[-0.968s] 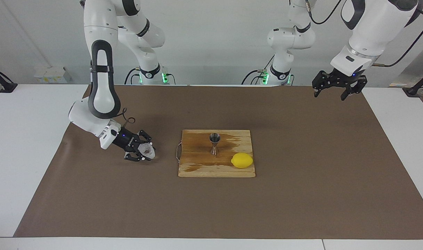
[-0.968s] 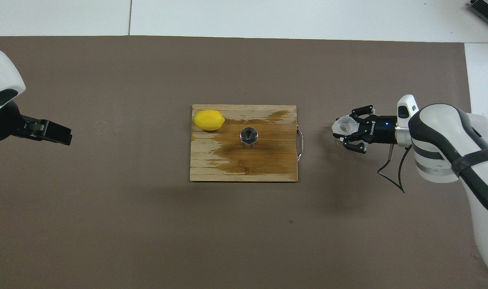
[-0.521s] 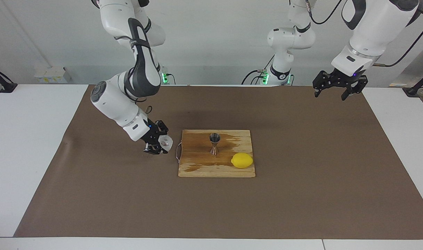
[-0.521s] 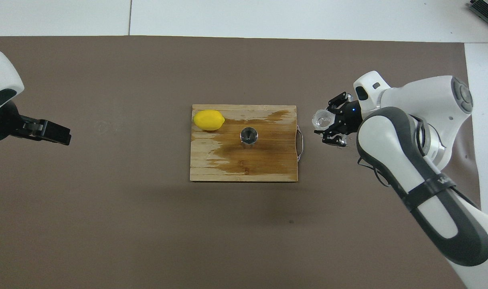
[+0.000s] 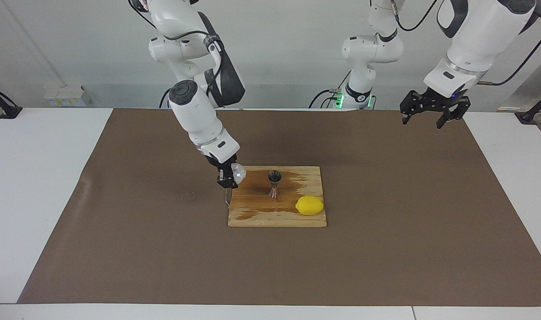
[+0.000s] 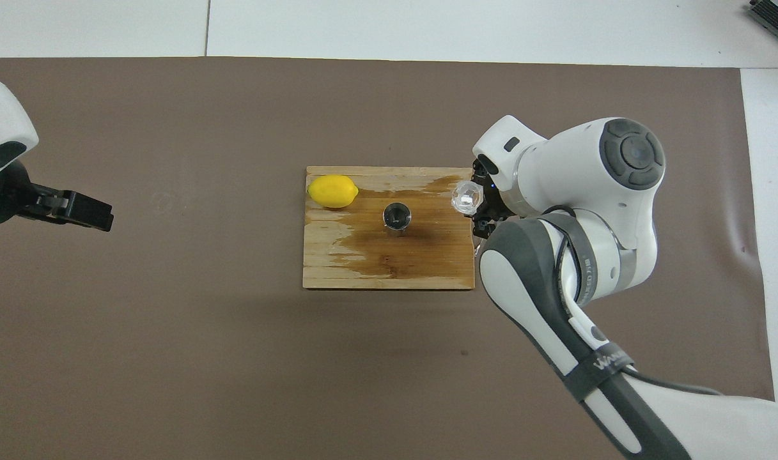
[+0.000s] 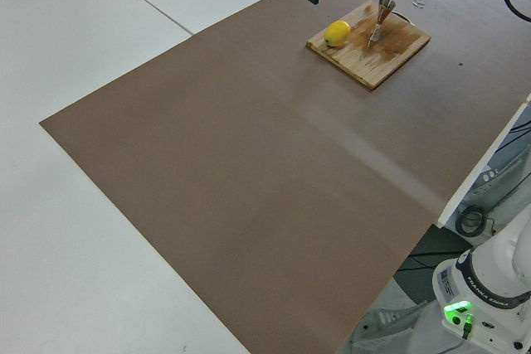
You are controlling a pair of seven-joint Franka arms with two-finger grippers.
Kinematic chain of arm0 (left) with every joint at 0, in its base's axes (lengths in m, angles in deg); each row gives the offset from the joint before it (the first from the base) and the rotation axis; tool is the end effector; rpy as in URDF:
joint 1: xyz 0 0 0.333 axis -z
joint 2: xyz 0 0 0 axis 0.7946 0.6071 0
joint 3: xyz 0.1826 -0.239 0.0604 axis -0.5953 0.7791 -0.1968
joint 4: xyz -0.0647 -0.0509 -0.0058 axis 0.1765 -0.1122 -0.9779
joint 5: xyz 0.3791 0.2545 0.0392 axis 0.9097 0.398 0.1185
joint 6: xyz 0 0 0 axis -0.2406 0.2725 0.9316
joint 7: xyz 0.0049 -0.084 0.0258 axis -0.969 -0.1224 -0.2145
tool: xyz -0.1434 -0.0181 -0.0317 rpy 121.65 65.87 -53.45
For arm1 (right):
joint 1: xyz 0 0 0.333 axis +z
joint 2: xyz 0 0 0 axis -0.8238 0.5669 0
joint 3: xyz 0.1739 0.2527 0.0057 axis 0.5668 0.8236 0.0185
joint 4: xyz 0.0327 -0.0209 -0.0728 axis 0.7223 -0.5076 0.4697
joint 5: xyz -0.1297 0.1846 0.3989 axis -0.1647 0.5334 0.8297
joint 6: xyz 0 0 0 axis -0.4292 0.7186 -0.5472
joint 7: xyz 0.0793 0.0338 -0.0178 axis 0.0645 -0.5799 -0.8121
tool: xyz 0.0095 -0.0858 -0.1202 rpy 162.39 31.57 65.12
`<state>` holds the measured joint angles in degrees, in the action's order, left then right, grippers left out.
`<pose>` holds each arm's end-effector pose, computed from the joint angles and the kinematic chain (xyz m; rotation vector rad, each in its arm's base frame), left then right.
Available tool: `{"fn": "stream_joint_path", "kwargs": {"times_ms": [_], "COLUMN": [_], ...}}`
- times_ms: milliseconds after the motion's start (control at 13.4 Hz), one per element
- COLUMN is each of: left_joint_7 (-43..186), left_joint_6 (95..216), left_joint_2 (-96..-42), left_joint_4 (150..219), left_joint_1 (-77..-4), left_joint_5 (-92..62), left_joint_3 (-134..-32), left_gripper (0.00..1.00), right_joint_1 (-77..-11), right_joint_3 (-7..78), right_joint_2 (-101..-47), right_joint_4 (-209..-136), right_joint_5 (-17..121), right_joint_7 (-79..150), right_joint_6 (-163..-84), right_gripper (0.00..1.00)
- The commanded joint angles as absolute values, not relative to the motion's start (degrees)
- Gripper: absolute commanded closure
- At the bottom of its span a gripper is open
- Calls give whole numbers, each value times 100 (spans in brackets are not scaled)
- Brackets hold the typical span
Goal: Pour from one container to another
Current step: 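Tilt the white cup with the right gripper to pour into the dark cup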
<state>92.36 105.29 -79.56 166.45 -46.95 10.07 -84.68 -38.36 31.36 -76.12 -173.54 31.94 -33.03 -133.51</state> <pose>0.6068 -0.0735 0.5700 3.1197 -0.3445 -0.0586 0.6504 0.2540 0.3487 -2.1364 -2.1770 -0.3471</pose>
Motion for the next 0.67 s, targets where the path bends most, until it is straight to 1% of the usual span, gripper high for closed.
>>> {"fn": "stream_joint_path", "kwargs": {"times_ms": [0, 74, 149, 596], "left_joint_7": [9215, 9206, 9206, 9215], "left_joint_6": [10423, 10423, 10423, 10423], "left_joint_2": [-7997, -7997, -7997, -7997], "left_joint_4": [16594, 16594, 16594, 16594], "left_joint_1": [-4726, -4726, -4726, -4726], "left_joint_5": [938, 938, 938, 938], "left_joint_3": [-8472, -8472, -8472, -8472], "left_gripper": [0, 0, 0, 0], "right_joint_1": [-3605, -3569, -3447, -2981], "right_joint_3": [3127, 3127, 3171, 3180], "right_joint_2": [-7708, -7699, -7699, -7515], "right_joint_4": [-17324, -17245, -17149, -16938], "right_joint_5": [2579, 2307, 1930, 760], "right_joint_7": [-3203, -3203, -3211, -2870], "right_joint_6": [-13280, -13280, -13272, -13438], "right_gripper": [91, 93, 100, 100]}}
